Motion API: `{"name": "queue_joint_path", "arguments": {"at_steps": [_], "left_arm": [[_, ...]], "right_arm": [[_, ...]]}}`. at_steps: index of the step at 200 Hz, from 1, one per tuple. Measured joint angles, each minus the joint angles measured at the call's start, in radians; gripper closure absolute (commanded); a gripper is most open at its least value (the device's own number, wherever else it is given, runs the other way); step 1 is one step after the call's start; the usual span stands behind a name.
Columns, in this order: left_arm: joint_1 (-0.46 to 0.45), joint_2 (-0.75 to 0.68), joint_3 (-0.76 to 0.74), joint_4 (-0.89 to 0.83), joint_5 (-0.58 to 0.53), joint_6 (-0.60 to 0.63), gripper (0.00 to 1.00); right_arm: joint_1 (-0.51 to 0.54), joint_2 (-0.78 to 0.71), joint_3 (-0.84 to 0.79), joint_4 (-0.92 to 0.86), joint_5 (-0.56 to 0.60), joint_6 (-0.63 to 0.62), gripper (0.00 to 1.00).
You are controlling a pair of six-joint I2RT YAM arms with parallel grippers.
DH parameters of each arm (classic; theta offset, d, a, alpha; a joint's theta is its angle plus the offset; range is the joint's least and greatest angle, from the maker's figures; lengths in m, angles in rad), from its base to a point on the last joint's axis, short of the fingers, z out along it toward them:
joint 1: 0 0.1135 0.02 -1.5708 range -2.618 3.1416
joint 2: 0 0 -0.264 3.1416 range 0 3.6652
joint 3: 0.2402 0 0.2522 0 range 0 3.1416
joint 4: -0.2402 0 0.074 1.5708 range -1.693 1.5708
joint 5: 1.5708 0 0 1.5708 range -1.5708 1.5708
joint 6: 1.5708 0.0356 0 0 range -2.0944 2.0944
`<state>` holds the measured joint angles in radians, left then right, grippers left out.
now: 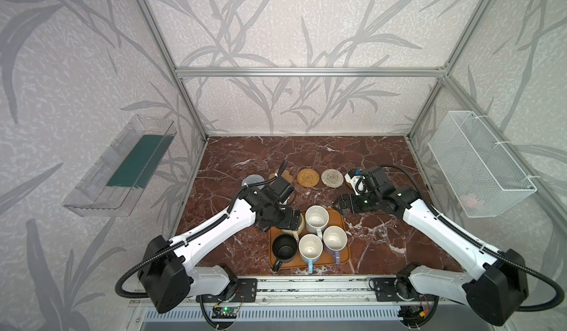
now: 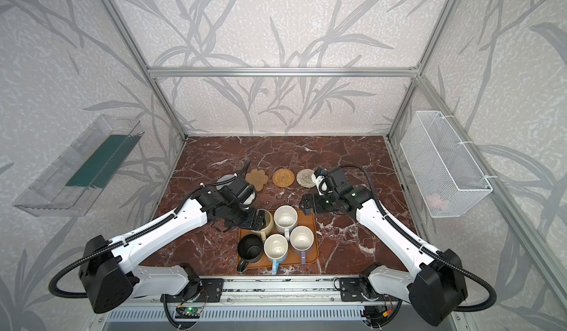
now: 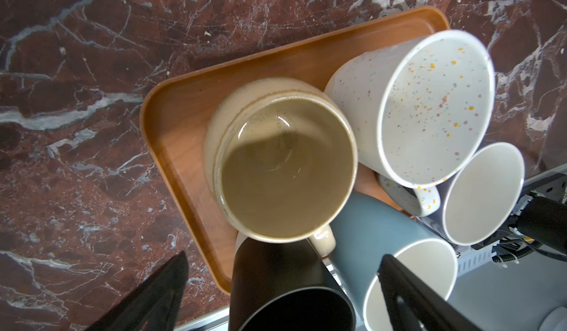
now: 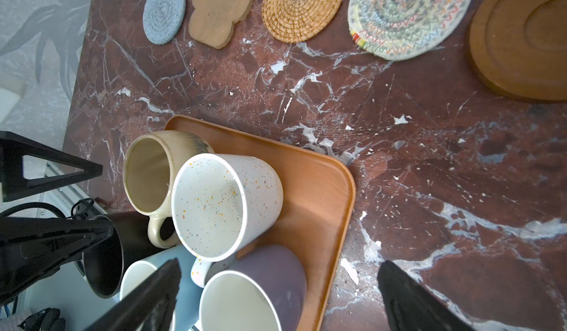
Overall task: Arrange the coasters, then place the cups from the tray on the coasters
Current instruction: 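Move both grippers back over the mug tray nearer the robot, then lower left gripper onto the cream glazed mug handle and close it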
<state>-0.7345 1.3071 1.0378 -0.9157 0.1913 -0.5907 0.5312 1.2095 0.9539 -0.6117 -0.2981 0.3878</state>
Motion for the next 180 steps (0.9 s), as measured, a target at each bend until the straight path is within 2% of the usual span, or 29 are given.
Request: {"name": "queue_joint_path", "arguments": {"at_steps": [58, 92, 180], "left_arm": [[-0.027, 0.053, -0.030, 0.016, -0.026, -0.034, 0.03], [-0.031, 0.079, -0.031, 0.034, -0.054, -0.042, 0.08], [-0.049, 0.117, -0.040, 0.095, -0.056, -0.057, 0.10]], "right_arm": [[0.044, -0.010, -0.050, 0.060, 0.001, 0.045, 0.00], [0.045, -0.018, -0.071, 0.066, 0.002, 0.055, 0.00], [0.045, -0.019, -0.076, 0.071, 0.018, 0.054, 0.00]]}}
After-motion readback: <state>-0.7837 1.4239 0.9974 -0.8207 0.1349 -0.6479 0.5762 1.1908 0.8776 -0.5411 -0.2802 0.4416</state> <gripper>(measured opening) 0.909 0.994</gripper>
